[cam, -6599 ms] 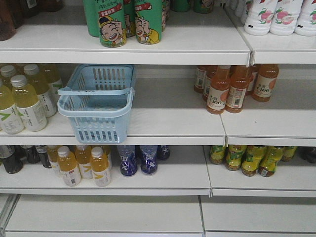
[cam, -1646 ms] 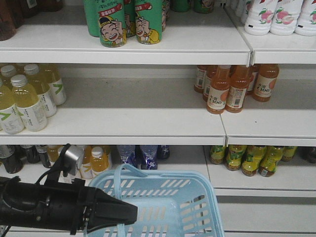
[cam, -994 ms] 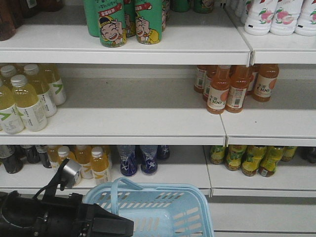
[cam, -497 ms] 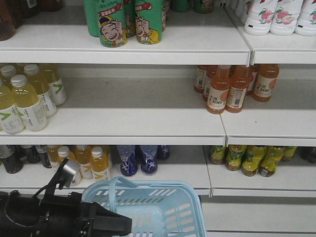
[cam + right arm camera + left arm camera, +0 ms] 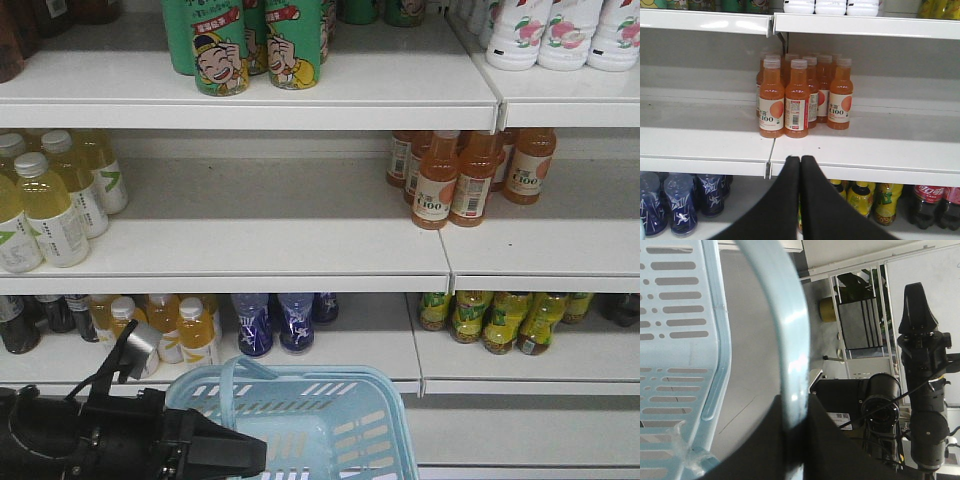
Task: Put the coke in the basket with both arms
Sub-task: 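Lower the held basket toward the robot's body with the left gripper, then turn the base away from the shelf while holding the basket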
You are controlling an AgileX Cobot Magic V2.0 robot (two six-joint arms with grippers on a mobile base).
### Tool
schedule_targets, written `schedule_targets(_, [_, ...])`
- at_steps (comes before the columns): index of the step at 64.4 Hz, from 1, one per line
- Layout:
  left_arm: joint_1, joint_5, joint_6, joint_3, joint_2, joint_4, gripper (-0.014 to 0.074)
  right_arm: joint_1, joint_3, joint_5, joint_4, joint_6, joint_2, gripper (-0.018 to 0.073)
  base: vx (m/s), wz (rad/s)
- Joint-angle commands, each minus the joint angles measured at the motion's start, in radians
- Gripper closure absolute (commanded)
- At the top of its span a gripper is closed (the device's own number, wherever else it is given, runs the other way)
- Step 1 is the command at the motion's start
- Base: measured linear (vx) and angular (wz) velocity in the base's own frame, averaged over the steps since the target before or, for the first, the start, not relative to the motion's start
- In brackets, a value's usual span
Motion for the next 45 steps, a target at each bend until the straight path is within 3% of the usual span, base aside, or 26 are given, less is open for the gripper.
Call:
schedule_targets(1, [-0.007,0.078,0.011,-0.017,-0.035,-0.089,0.0603,-0.005,0.008,-0.073,-0.004,-0.006,-0.012,0.0569,-0.01,-0.06])
schedule_targets(24, [-0.007,0.078,0.011,-0.017,-0.035,-0.089,0.0603,-0.005,0.008,-0.073,-0.004,-0.006,-0.012,0.0569,-0.02,-0.14])
schedule_targets(45, [-0.007,0.078,0.011,-0.017,-0.035,-0.089,0.0603,-0.005,0.008,-0.073,-0.004,-0.006,-0.012,0.0569,-0.05,-0.37])
